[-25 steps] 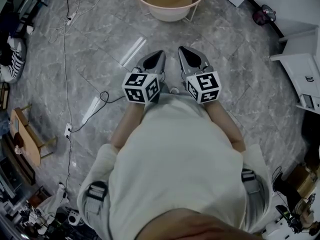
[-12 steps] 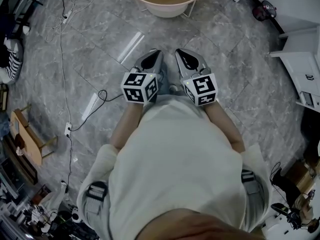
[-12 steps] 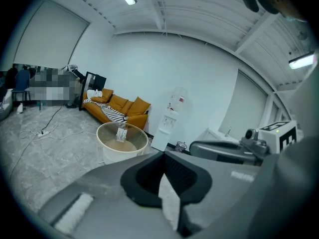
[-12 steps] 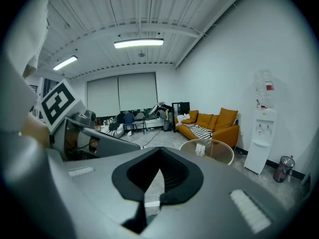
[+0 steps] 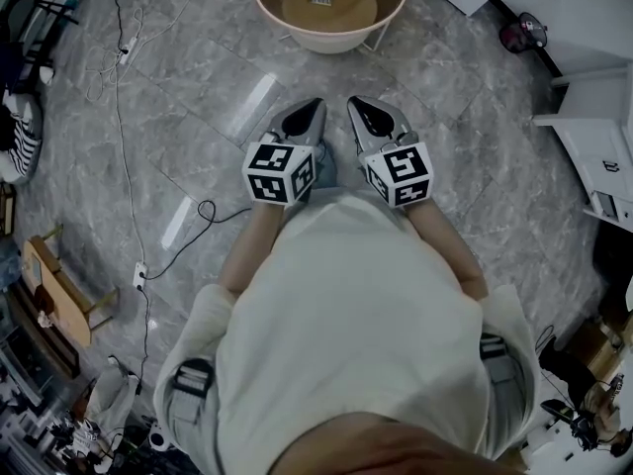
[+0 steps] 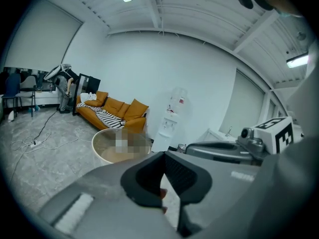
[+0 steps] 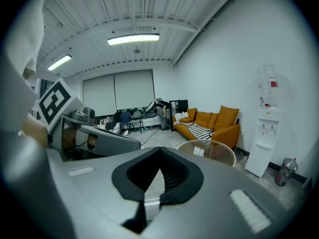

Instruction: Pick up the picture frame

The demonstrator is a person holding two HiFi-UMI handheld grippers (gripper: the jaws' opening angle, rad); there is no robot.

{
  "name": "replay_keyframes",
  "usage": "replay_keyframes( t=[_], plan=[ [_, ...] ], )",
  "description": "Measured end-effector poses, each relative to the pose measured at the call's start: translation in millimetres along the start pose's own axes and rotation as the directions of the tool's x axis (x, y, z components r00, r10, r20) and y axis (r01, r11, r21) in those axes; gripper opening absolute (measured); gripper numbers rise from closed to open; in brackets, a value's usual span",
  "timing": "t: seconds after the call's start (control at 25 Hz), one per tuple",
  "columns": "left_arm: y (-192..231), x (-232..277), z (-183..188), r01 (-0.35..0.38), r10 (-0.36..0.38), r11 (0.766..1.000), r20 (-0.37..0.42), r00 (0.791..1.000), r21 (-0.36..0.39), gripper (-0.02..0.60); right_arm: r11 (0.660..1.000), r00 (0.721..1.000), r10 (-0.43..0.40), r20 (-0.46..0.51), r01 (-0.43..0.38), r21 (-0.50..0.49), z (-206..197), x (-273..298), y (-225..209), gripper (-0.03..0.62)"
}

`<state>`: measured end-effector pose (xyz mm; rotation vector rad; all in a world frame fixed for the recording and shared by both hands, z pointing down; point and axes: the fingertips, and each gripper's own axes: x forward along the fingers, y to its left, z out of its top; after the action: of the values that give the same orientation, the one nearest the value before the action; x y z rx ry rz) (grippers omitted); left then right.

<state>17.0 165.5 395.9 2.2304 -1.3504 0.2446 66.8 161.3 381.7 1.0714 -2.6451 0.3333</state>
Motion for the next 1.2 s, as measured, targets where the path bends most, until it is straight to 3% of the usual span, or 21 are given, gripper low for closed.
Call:
replay_keyframes(
  t=[0.16,0.68,0.92,1.2],
  plan=[
    [26,23,28,0.035,-0.035,0.999,-0.007,0.999,0.0,0.002,0.999,1.0,-0.012,-0.02,0.011,-0.047,18,38,-16,0.0],
    [125,93,102,0.07,-0.069,0.997,-0.041,0.997,0.019,0.002,0.997,0.997,-0.074,0.028,0.073,0.037,74,151,-70,0.0],
    [160,119,119,0.094,-0.092,0.995,-0.055,0.994,0.028,0.002,0.992,0.993,-0.114,0.012,0.113,0.062,79,191,-88,0.0],
    [191,151,114,0.086,-0.082,0.995,-0.083,0.993,0.05,0.002,0.983,0.985,-0.169,-0.043,0.171,0.07,66,213,-115,0.0]
  ],
)
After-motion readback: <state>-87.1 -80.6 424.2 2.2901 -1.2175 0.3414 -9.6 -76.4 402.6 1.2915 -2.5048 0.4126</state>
